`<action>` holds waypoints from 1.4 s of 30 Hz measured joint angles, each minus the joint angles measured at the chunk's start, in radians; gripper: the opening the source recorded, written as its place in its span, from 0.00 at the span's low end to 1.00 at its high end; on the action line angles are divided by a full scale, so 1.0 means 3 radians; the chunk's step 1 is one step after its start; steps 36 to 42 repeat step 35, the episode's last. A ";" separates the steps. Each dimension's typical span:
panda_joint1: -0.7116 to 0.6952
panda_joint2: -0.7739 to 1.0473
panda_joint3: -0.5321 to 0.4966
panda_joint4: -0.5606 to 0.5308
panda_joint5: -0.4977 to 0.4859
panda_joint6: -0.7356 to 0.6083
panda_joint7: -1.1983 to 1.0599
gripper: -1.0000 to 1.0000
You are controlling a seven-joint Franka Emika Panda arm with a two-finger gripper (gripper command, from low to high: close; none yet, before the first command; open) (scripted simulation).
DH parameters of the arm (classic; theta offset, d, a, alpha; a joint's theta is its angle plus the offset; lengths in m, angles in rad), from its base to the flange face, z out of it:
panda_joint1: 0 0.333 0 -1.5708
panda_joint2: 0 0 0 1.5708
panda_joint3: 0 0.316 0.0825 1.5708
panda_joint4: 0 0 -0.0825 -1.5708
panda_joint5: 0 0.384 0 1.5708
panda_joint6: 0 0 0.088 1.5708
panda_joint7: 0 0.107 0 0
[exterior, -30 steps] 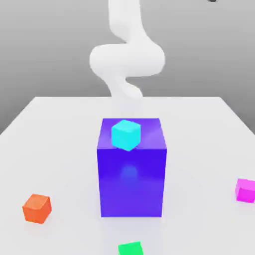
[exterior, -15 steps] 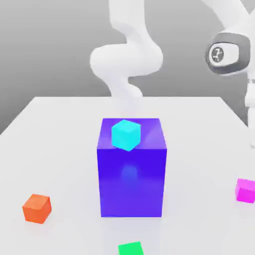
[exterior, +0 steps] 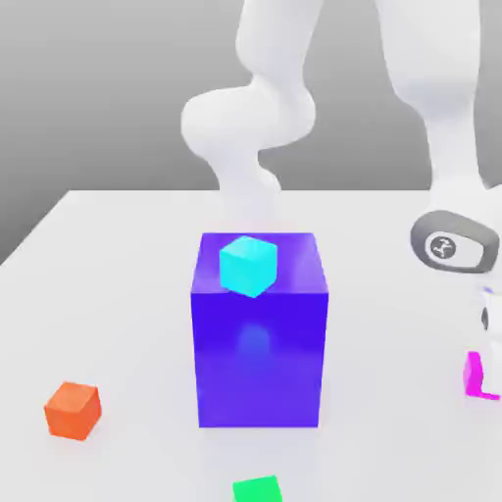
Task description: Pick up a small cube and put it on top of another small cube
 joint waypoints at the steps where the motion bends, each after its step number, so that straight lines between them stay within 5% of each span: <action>1: 0.0025 0.0039 -0.0029 0.0009 -0.0023 0.0031 0.0018 0.00; 8: -0.0282 -0.0574 0.0291 -0.0116 0.0429 -0.0457 -0.0367 0.00; 26: -0.1891 -0.0620 -0.0520 0.0499 0.0957 -0.1088 -0.2063 0.00; 31: -0.2028 -0.0241 -0.0599 0.0579 0.1001 -0.0762 -0.2220 0.00; 32: -0.2030 -0.0163 -0.0602 0.0583 0.1000 -0.0691 -0.2221 1.00; 42: -0.2030 -0.0163 -0.0602 0.0583 0.1000 -0.0691 -0.2221 1.00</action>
